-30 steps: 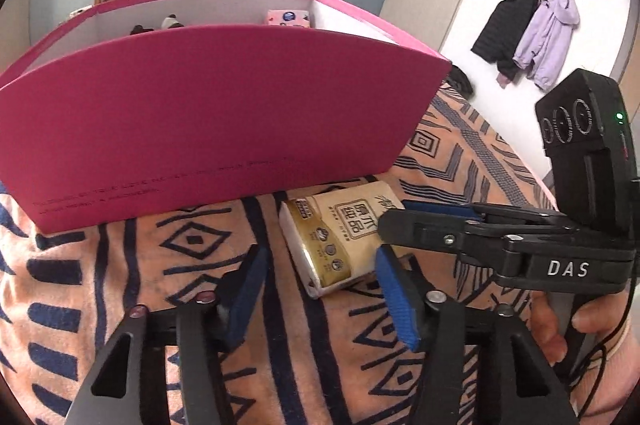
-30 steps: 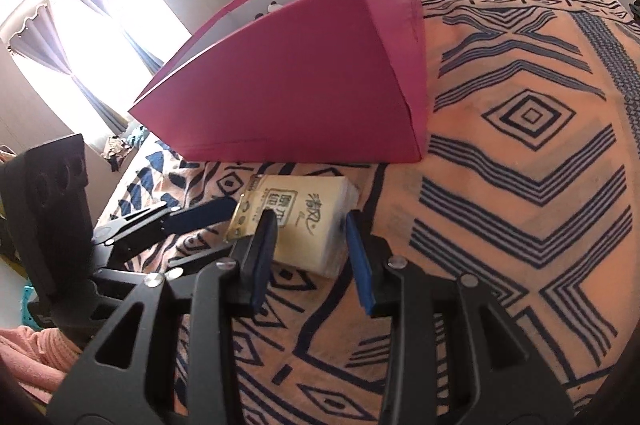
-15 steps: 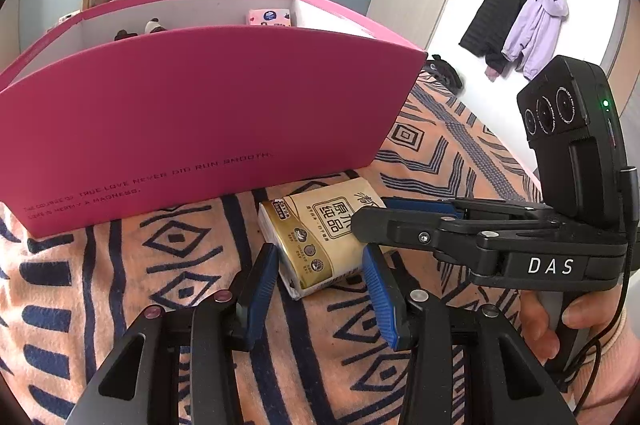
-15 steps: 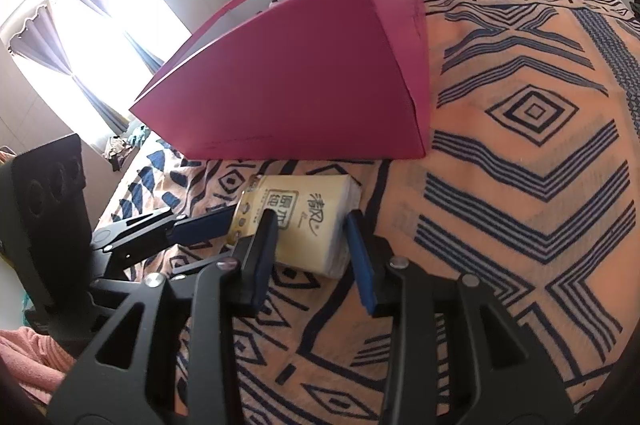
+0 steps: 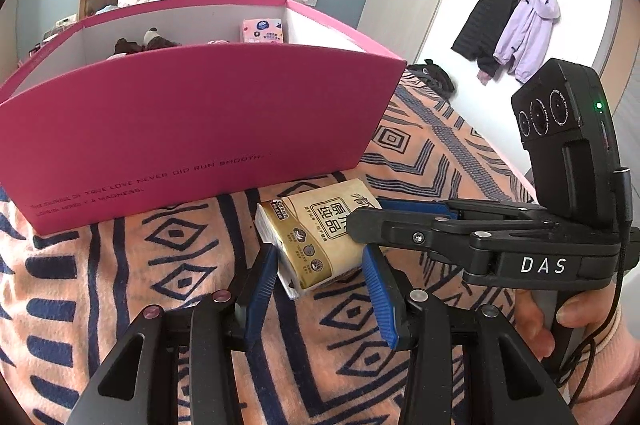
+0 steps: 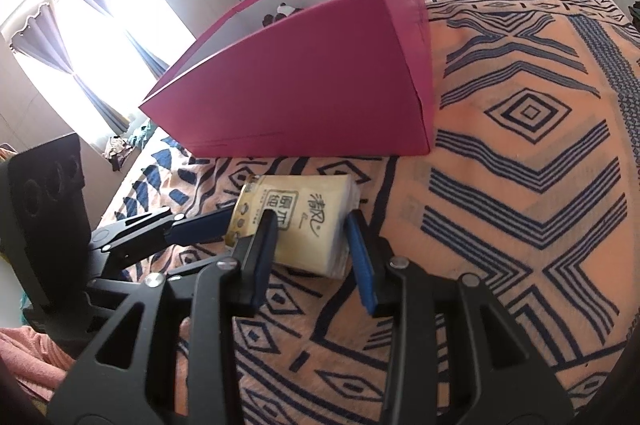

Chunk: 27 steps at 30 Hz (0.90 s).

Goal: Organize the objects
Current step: 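Close the right gripper on the beige tissue carton, then lift the beige tissue carton with the right gripper toward the box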

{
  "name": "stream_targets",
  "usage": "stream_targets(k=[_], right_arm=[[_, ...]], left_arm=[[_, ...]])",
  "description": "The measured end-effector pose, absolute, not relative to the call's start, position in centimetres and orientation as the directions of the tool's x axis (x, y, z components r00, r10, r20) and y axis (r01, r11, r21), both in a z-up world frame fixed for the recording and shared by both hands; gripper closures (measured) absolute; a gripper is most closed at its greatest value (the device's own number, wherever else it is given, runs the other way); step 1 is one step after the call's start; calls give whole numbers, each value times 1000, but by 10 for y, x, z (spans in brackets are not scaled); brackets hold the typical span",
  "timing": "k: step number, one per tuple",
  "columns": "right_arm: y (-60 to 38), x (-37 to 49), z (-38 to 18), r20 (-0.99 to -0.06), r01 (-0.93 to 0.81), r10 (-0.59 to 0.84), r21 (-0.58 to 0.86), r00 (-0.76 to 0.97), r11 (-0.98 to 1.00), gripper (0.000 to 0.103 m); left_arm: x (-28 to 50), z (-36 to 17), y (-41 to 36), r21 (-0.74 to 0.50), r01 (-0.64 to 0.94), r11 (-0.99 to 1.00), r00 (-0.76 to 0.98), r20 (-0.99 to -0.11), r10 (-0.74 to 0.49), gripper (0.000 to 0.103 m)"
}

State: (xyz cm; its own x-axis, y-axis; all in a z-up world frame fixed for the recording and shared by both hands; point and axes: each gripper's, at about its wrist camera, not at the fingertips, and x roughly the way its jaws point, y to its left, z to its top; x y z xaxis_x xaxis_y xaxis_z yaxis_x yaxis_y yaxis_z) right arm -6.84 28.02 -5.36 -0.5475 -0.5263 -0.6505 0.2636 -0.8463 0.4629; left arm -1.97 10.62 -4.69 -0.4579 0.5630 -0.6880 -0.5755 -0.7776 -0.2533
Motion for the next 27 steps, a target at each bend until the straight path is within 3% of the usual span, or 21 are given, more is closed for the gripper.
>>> stream_targets(k=[27], right_arm=[[269,-37,-21,-604,309,-525,431,-599,-848,63]], left_arm=[[6,-9,90,-237,-613,-754,-504,-618,604,59]])
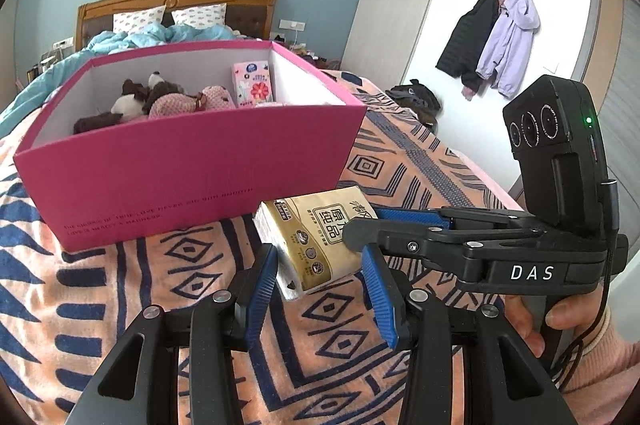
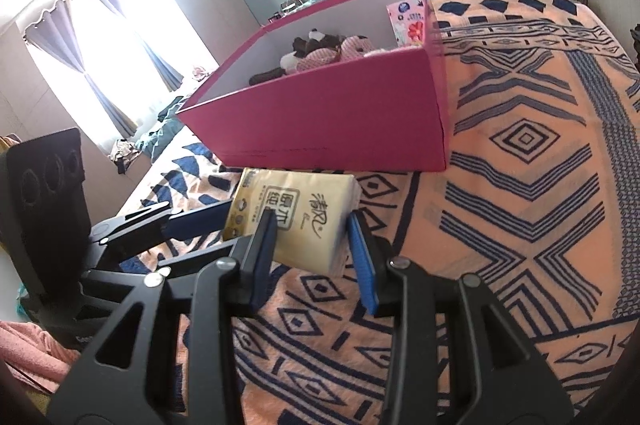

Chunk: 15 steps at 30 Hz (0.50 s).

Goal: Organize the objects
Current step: 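Lift the beige tissue carton with the right gripper toward the box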

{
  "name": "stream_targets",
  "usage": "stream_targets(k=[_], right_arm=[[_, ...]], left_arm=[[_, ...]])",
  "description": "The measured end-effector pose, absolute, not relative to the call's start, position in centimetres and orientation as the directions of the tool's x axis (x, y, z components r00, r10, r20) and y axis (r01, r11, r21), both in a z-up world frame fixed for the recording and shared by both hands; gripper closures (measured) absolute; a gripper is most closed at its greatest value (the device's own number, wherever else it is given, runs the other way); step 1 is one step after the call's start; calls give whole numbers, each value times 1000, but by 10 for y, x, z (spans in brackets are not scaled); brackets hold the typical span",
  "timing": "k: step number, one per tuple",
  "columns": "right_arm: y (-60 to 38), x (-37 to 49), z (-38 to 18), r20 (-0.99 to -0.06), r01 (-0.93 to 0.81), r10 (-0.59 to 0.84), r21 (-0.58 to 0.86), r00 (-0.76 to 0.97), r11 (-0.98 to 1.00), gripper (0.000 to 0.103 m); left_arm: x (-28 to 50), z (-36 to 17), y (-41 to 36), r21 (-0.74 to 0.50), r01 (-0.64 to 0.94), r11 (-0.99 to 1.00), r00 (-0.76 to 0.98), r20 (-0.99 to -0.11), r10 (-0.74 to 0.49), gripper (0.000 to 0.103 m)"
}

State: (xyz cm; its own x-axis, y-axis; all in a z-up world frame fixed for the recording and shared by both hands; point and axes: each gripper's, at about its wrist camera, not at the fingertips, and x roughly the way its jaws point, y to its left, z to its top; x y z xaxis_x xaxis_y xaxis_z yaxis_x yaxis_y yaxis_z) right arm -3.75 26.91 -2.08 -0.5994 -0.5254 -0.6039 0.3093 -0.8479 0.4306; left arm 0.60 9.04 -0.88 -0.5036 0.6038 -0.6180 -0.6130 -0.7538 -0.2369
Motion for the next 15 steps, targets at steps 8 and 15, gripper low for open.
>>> stream_targets(k=[8,15], right_arm=[[268,-36,-12,-593,320,-524,419,-612,-849,63],[267,-34,-6,-584,329,-524,412,-620,-850,63]], left_arm=[[8,-1,88,-231,-618,-751,-516,-602,609,59],[9,6,86,-224,-622,-750,-527,-588,613,59]])
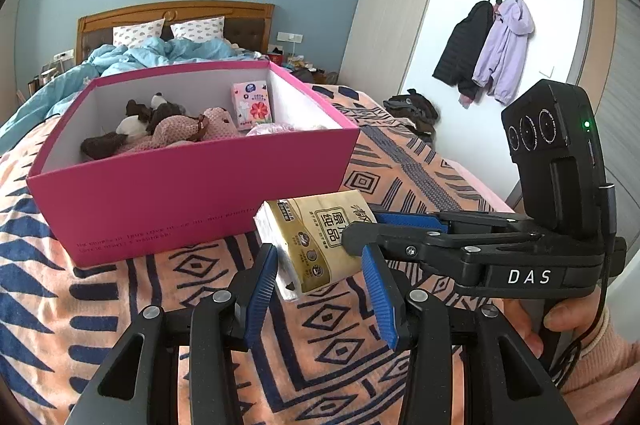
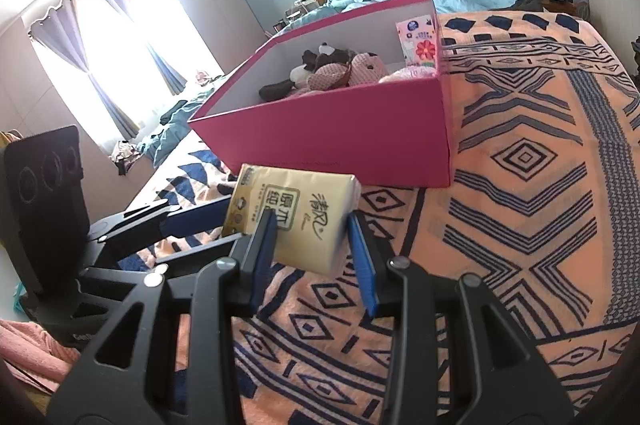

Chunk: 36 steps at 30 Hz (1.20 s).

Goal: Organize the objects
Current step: 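Lift the beige tissue carton with the right gripper toward the box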

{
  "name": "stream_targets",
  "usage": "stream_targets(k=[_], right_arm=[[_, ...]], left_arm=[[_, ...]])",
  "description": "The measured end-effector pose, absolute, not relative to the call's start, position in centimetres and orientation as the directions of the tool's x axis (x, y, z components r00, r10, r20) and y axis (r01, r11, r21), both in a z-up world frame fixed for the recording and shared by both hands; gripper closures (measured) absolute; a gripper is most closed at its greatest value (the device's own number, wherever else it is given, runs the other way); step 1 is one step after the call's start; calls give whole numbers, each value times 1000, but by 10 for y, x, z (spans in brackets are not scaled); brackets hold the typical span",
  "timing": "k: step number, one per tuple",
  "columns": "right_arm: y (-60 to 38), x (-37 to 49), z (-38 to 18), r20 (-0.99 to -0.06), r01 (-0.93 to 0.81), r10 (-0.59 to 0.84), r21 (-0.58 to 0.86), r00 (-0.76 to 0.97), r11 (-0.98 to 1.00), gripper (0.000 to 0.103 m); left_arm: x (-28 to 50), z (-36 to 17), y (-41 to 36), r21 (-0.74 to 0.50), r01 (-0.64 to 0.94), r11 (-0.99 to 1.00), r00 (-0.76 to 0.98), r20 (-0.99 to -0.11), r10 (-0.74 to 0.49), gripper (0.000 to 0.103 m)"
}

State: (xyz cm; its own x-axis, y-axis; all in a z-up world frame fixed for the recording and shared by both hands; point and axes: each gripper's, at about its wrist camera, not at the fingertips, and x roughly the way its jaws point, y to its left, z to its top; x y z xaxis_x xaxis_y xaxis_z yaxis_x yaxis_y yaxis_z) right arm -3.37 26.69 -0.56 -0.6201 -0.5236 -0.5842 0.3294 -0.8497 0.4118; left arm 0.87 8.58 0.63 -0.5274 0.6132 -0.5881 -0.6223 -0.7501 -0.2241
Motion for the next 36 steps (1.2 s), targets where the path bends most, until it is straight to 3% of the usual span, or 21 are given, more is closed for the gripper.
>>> stream_targets(k=[36], right_arm=[[268,-31,21,-545,363,-516,369,-661,-855,63]], left_arm=[[6,34,85,-210,-633,-745,-567,-530,631,58]])
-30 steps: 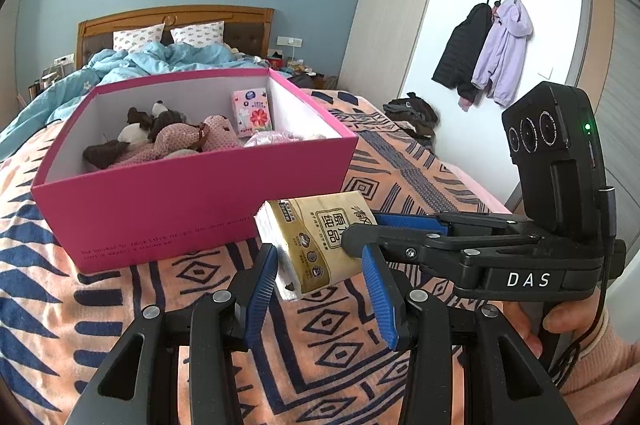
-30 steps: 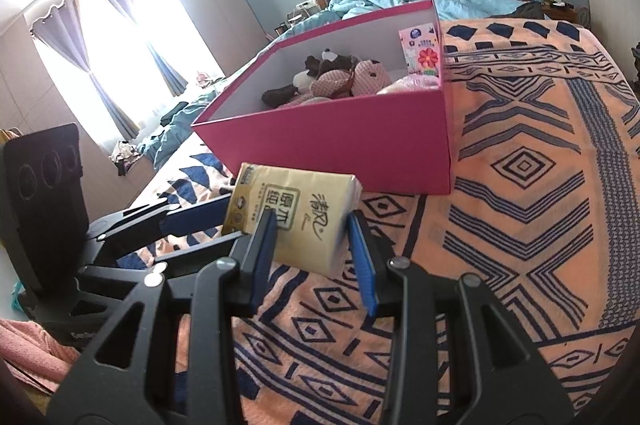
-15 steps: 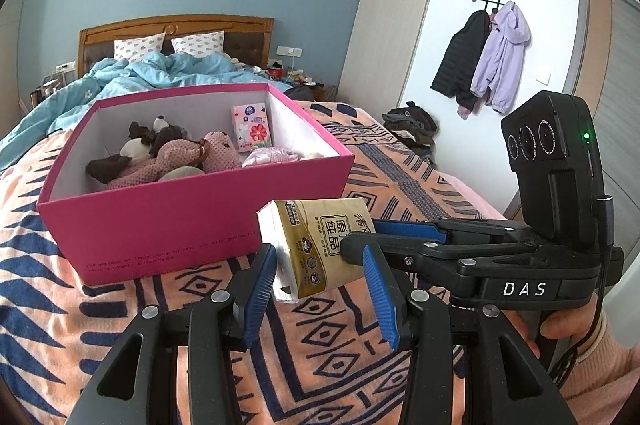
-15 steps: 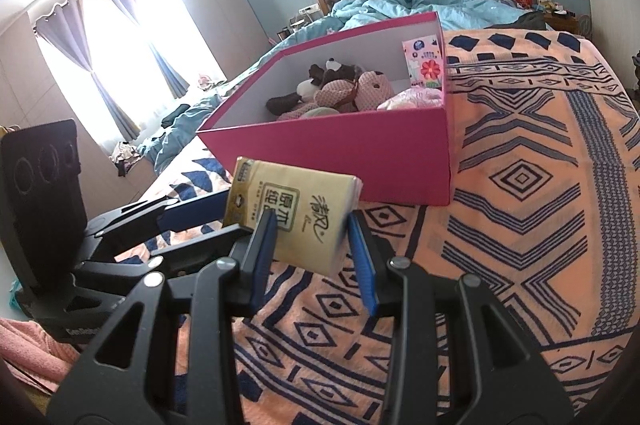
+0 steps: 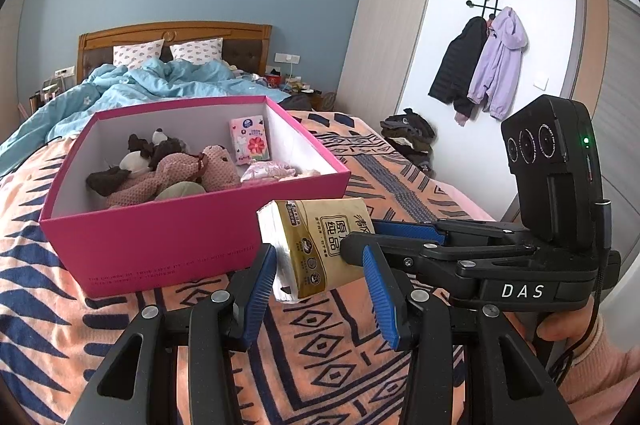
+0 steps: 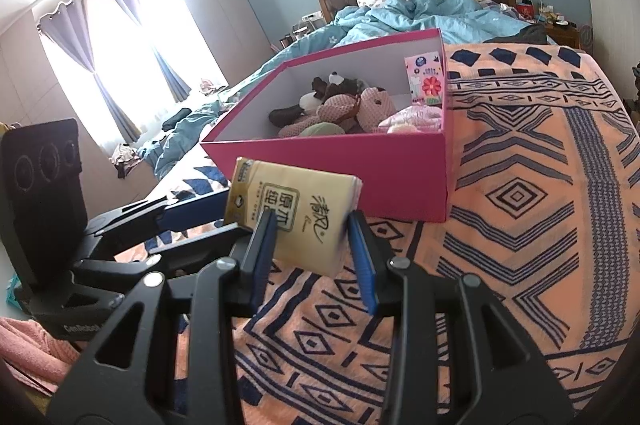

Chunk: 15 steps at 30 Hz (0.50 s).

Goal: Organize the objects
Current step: 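Lift the beige tissue carton with the right gripper toward the box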

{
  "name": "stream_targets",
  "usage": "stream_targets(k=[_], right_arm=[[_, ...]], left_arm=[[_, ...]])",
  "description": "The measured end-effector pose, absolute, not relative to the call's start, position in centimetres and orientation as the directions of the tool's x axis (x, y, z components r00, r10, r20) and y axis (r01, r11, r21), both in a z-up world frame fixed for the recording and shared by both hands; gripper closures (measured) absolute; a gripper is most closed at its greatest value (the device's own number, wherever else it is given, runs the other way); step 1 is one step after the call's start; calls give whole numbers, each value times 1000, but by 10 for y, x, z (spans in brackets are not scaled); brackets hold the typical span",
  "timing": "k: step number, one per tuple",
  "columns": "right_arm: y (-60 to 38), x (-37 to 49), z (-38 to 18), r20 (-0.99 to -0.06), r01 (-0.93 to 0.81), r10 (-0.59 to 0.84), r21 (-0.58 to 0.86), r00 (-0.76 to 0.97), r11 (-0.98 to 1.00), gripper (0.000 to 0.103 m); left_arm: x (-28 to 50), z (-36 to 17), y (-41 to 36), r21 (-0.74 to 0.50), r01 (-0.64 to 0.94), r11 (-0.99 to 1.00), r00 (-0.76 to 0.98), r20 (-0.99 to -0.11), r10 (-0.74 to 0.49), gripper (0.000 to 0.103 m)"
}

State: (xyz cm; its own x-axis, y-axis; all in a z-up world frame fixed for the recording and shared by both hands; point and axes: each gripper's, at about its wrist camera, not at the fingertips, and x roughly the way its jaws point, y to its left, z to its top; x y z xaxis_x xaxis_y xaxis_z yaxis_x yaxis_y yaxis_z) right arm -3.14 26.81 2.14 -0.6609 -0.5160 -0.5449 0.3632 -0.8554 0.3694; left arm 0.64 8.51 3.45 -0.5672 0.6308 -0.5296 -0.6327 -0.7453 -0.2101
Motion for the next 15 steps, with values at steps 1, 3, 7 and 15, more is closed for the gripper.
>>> stream_targets(k=[1,3,7,15], right_arm=[[268,-32,22,-545,364,-515,368,-662,-856,63],[268,-32,24,-543,365,-514,365,-664,-857,63],[269,-33,28,-538,368,-513,360,-669,-857,63],[270,-34,31,-534,373,-511,352,-674,-859,63]], left_arm=[[6,35,85,-209,-633,-746,-568,-529,630,58],[6,37,85,-209,-632,-746,-570,-527,631,58],[5,40,86,-203,-634,-746,-575,-521,631,58],[4,42,88,-203,-633,-747,-577,-520,630,58]])
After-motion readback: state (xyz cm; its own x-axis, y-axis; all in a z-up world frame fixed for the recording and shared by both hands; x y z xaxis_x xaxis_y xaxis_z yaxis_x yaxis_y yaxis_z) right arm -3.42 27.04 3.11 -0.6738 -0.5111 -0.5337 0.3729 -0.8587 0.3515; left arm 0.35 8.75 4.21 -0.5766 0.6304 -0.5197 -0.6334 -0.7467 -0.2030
